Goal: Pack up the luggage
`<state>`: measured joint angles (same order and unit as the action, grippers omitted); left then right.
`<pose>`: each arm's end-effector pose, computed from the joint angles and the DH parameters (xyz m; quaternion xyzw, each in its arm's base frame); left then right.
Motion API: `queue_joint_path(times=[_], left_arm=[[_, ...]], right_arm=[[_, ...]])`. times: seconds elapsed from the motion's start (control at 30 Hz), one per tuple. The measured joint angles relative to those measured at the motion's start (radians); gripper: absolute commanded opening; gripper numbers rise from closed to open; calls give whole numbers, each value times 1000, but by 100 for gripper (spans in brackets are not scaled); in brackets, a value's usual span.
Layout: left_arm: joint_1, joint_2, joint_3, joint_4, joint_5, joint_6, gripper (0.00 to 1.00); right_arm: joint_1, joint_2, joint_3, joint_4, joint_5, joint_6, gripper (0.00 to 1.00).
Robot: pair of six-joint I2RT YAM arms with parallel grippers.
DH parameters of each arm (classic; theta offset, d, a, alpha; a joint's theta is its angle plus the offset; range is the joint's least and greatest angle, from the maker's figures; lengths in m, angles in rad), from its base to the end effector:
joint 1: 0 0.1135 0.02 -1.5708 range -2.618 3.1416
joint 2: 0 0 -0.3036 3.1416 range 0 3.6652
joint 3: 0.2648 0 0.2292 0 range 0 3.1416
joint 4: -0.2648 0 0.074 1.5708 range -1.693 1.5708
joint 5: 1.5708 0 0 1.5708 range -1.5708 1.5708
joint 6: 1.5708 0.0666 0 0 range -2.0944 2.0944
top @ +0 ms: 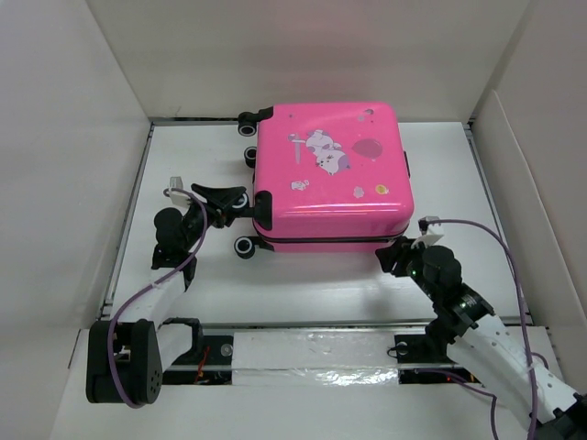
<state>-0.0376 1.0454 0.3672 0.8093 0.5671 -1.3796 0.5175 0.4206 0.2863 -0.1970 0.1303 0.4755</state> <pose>0.2052 -0.0435 0.3011 -0.2288 0.6265 -0.6098 0.4281 0.0934 0.0432 0.2217 0.0208 0.8129 0.2295 0.5349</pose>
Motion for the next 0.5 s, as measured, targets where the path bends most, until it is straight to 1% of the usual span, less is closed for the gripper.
queue_joint_path(times=[0.2,0.5], left_arm=[[0,0,0,-2,2,4,0],[0,-1,0,-8,7,12,0]], right_arm=[[-7,110,1,21,31,-10,48],[-8,143,12,53,105,-29,44]])
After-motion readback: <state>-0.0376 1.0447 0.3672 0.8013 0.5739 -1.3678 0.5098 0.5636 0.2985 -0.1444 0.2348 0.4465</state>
